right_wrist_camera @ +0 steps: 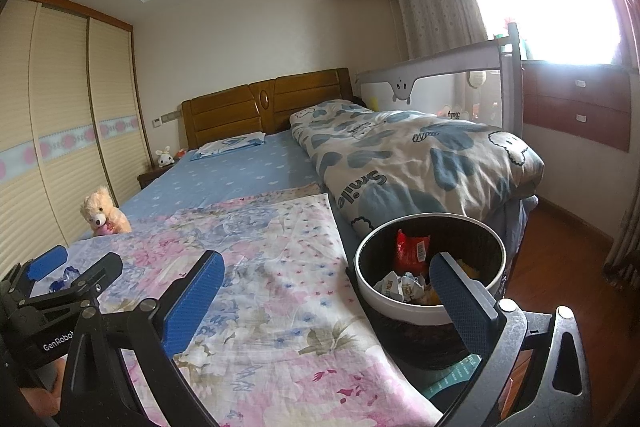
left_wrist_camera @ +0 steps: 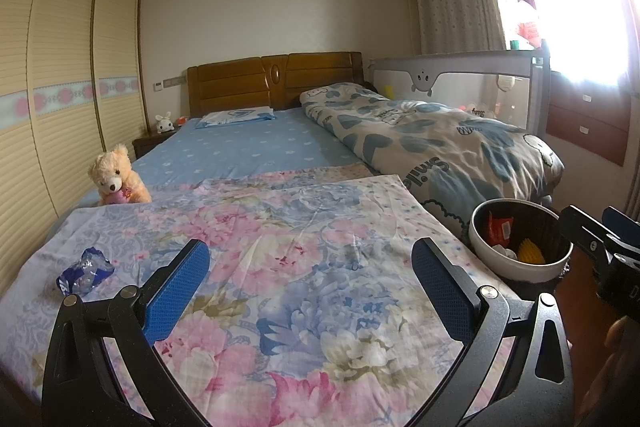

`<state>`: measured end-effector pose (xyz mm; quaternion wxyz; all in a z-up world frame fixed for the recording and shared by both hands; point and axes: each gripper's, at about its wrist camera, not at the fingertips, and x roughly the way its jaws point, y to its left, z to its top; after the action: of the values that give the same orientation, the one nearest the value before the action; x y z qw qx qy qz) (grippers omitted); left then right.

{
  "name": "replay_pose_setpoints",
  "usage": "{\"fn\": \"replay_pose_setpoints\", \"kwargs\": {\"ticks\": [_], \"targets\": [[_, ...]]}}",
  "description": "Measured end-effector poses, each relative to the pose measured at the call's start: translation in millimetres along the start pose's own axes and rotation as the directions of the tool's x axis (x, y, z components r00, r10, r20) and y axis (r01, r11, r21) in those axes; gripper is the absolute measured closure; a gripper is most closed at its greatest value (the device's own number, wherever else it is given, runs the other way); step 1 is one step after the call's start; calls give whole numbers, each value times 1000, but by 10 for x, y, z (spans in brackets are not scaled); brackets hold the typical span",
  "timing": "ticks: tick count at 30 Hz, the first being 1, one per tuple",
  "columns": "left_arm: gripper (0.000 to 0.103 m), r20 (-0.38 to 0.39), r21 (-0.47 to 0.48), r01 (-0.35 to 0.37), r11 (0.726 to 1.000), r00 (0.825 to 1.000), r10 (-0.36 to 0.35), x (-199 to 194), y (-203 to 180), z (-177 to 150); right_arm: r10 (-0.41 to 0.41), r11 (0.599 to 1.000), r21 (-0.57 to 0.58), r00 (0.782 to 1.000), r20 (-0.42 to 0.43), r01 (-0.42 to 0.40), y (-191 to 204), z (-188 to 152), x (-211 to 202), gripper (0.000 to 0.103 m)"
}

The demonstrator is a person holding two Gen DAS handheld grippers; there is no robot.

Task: Collect trash

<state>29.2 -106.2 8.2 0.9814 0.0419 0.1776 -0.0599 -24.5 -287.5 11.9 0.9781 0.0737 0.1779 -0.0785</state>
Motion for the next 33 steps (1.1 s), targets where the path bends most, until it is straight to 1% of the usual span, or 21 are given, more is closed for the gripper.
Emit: {"fn": "replay_pose_setpoints", "kwargs": {"ticks": [26,33], "targets": [[0,-18,10,14,1000,1000,-14,65,3,-53,8,1000,9,1000,-5,-8,26,-43,12,0],[0,-25,2,25,1000,999,-25,94,37,-68,15,1000,12,1000,-21,-15,62,-110,53,0]]}}
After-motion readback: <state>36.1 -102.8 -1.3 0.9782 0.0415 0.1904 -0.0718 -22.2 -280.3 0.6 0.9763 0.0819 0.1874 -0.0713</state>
